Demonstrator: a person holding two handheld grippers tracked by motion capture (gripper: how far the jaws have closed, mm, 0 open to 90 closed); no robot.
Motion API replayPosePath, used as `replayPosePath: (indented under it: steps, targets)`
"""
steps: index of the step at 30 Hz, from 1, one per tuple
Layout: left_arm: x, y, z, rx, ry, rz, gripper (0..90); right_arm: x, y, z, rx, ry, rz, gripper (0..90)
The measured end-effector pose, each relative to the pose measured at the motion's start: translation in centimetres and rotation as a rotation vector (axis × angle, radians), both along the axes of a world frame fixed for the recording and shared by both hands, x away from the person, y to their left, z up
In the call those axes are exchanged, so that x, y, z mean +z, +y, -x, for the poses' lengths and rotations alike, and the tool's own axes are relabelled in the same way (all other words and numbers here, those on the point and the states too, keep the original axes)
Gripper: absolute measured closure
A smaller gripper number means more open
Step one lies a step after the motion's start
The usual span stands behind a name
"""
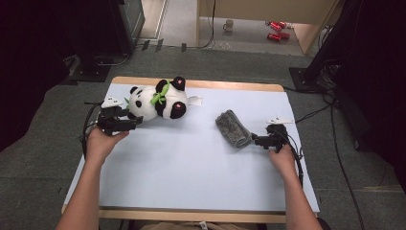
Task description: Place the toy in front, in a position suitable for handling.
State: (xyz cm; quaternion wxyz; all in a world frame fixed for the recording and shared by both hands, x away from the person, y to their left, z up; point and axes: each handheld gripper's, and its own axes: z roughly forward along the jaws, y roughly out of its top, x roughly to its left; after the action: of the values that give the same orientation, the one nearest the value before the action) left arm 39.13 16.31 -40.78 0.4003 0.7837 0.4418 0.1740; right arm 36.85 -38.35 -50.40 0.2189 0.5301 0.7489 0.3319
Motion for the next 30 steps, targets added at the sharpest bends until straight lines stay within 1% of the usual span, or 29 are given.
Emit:
replayPosePath:
  steps: [3, 9, 11, 13, 16, 18, 21, 23, 25, 29, 30]
  targets:
    - [0.6, -0.5, -0.3, -0.019, 0.006, 0.024, 31.5, 0.0, 0.0, 0.0, 0.001, 0.0, 0.0, 12.5]
    - [1.6, -1.7, -0.8, -0.039, 0.007, 0.022, 30.4, 0.0, 0.0, 0.0, 0.001, 0.0, 0.0, 12.5]
    - [1.9, -2.1, -1.1, -0.051, 0.017, 0.025, 30.4, 0.0, 0.0, 0.0, 0.001, -0.001, 0.0, 12.5]
    - [1.9, -2.5, -1.6, -0.063, 0.032, 0.034, 30.1, 0.0, 0.0, 0.0, 0.001, -0.001, 0.0, 12.5]
    - [1.8, -2.9, -2.3, -0.05, 0.053, 0.04, 29.9, 0.0, 0.0, 0.0, 0.001, 0.0, 0.0, 12.4]
    - [2.0, -3.3, -2.8, -0.059, 0.046, 0.045, 30.0, 0.0, 0.0, 0.0, 0.001, 0.0, 0.0, 12.5]
    - [2.2, -3.8, -3.5, -0.063, 0.04, 0.031, 29.8, 0.0, 0.0, 0.0, 0.001, -0.001, -0.001, 12.5]
    - [2.4, -4.0, -3.8, -0.061, 0.039, 0.033, 29.9, 0.0, 0.0, 0.0, 0.001, -0.001, -0.001, 12.5]
    - [2.6, -4.1, -4.0, -0.065, 0.03, 0.047, 30.3, 0.0, 0.0, 0.0, 0.0, 0.0, -0.001, 12.5]
    - [2.5, -4.3, -4.5, -0.066, 0.025, 0.04, 30.0, 0.0, 0.0, 0.0, 0.001, -0.001, -0.001, 12.5]
    - [2.5, -4.4, -4.6, -0.065, 0.021, 0.047, 30.0, 0.0, 0.0, 0.0, 0.001, -0.001, -0.001, 12.5]
